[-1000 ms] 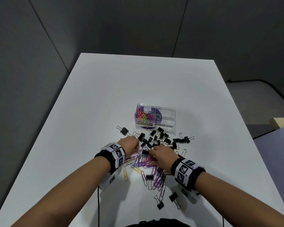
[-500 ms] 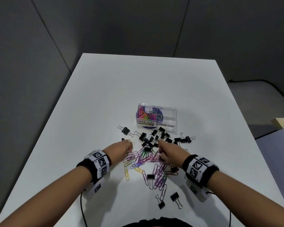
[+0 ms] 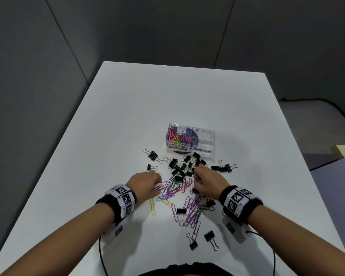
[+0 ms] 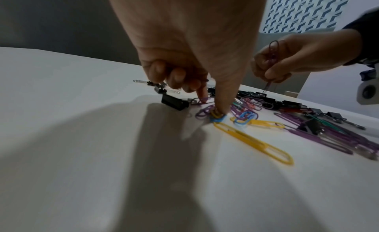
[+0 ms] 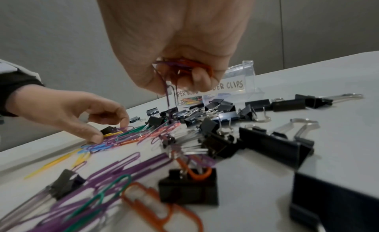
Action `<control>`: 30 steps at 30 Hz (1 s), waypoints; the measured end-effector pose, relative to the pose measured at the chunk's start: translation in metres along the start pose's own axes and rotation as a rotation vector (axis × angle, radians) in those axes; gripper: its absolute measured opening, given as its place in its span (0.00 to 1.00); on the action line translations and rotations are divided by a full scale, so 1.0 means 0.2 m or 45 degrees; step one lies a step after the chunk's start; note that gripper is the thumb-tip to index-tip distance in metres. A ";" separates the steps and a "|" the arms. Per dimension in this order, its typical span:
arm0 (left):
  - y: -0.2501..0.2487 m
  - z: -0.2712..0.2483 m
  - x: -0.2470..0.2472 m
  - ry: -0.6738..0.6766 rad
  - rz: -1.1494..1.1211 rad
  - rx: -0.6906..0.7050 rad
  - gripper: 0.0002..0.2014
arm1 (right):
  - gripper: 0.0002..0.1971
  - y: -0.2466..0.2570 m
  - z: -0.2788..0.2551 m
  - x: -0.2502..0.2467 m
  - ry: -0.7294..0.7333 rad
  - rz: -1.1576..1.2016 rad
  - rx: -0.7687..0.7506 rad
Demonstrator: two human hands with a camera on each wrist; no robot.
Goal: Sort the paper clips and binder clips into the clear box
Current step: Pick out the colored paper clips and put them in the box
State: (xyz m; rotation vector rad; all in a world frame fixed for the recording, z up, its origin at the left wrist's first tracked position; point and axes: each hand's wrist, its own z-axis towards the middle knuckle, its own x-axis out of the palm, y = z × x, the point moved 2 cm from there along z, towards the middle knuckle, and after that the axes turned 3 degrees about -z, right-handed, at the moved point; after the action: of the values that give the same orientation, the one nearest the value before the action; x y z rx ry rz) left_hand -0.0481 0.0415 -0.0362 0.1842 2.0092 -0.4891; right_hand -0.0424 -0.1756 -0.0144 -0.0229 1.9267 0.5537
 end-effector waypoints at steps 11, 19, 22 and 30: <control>-0.04 0.08 -0.03 -0.008 0.108 0.052 0.10 | 0.08 -0.03 0.00 0.01 0.137 0.135 0.009; 0.00 0.07 -0.05 0.046 0.107 0.069 0.17 | 0.17 0.12 0.04 0.06 0.215 -0.432 -0.303; 0.00 0.06 -0.06 0.050 0.065 0.078 0.15 | 0.16 0.12 0.07 0.07 0.214 -0.530 -0.311; 0.01 0.02 -0.07 0.118 -0.257 -0.014 0.04 | 0.12 0.10 0.07 0.07 0.264 -0.476 -0.274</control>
State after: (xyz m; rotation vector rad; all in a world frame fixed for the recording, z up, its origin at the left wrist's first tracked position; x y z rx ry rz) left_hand -0.0380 0.0431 -0.0253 -0.0033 2.1323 -0.6057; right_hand -0.0406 -0.1486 -0.0230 -0.5869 1.9882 0.5164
